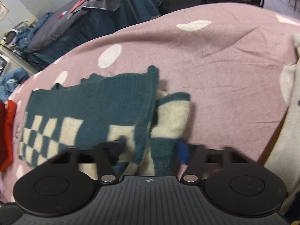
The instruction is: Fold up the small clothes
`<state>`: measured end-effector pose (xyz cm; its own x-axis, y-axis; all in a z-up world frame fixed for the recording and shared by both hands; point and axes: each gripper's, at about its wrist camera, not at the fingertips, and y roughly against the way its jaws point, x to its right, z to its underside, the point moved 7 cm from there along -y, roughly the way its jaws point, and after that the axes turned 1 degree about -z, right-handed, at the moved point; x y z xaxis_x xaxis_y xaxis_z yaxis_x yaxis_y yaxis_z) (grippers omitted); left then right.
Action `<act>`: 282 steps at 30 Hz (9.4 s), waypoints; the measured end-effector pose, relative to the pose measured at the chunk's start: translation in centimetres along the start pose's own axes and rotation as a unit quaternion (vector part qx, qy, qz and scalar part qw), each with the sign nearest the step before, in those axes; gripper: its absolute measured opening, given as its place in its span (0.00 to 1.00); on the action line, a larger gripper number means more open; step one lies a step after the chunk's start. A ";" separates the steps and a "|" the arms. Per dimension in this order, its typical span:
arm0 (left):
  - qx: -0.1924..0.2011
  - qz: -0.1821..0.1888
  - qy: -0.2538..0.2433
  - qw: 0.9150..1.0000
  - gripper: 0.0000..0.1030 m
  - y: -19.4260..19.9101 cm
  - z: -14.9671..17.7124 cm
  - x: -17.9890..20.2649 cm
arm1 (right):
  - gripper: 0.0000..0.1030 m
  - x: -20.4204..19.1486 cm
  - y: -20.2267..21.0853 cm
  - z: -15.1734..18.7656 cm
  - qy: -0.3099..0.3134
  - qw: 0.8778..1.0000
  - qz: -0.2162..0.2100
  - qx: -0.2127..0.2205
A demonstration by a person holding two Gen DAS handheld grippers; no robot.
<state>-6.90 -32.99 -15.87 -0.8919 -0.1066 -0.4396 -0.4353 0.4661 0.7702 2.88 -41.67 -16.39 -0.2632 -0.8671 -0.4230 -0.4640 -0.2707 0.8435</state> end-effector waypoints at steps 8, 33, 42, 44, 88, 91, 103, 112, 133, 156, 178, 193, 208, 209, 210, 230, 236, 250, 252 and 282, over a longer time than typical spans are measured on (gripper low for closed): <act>0.052 -0.041 0.021 0.998 0.11 3.8 1.3 -1.9 | 0.30 -1.6 3.3 -0.7 -0.039 0.996 -0.054 0.063; -0.036 -0.165 0.463 0.870 0.11 15.9 31.1 -19.7 | 0.31 -35.6 -9.7 -1.9 0.152 0.980 -0.125 0.012; -0.049 -0.126 0.523 0.842 0.28 16.2 36.8 -19.9 | 0.80 -37.3 -11.0 -0.6 0.158 0.982 -0.096 0.022; -0.053 -0.126 0.532 0.836 0.35 15.7 37.4 -20.1 | 0.80 -36.8 -10.0 -0.7 0.167 0.981 -0.089 0.038; -0.079 0.030 0.728 0.680 1.00 13.8 36.4 -16.5 | 1.00 -20.0 -2.5 6.7 0.019 0.997 -0.067 0.018; -0.082 0.033 0.738 0.668 1.00 13.0 36.4 -16.6 | 1.00 -19.3 -2.7 7.3 -0.021 0.996 -0.086 0.007; -0.090 0.020 0.788 0.609 1.00 10.3 38.9 -16.5 | 1.00 -18.4 -4.7 6.5 -0.095 0.987 -0.127 -0.009; -0.063 0.011 0.811 0.581 1.00 8.8 39.7 -17.5 | 1.00 -18.2 -6.6 5.3 -0.110 0.984 -0.139 -0.016; -0.040 0.041 0.862 0.504 1.00 5.7 41.7 -20.8 | 1.00 -20.0 -10.0 3.1 -0.107 0.982 -0.154 -0.033; 0.014 0.064 0.872 0.486 0.97 3.5 40.8 -22.1 | 1.00 -22.3 -12.2 1.6 -0.055 0.987 -0.148 -0.034; -0.052 0.020 0.834 0.549 0.39 5.3 39.1 -22.0 | 0.85 -21.8 -10.8 1.8 -0.068 0.990 -0.122 -0.030; -0.030 -0.001 0.793 0.609 0.28 8.1 36.1 -23.1 | 0.64 -25.3 -6.4 2.1 0.001 0.995 -0.096 0.043; 0.008 -0.003 0.734 0.679 0.28 13.1 29.7 -22.2 | 0.63 -25.5 0.1 2.4 0.052 0.992 -0.075 0.092; 0.012 -0.003 0.730 0.684 0.28 13.5 29.2 -22.2 | 0.63 -25.4 0.5 2.5 0.054 0.991 -0.073 0.094; 0.015 -0.003 0.727 0.687 0.28 13.9 28.8 -22.1 | 0.63 -25.4 0.9 2.6 0.056 0.991 -0.071 0.096; 0.116 -0.205 0.715 0.658 0.28 33.6 35.4 -32.2 | 0.63 -43.5 4.6 -1.1 0.139 0.952 -0.232 0.141; 0.108 -0.302 0.711 0.626 0.28 42.0 42.5 -35.7 | 0.62 -54.7 2.5 -2.2 0.144 0.924 -0.340 0.098; 0.073 -0.338 0.771 0.535 0.29 49.9 57.0 -36.9 | 0.62 -68.6 -4.6 0.5 0.133 0.901 -0.408 -0.067; 0.067 -0.309 0.786 0.531 0.29 48.8 58.3 -36.7 | 0.62 -68.4 -5.6 0.6 0.132 0.906 -0.394 -0.082; 0.006 -0.201 0.802 0.563 0.41 43.3 61.6 -34.1 | 0.81 -66.4 -10.6 1.5 0.162 0.930 -0.311 -0.110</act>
<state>12.22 44.95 4.00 0.3100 -0.8563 0.4131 -0.6497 0.1264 0.7496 24.02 19.39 2.24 0.2841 -0.5860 -0.7589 -0.2482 -0.8095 0.5321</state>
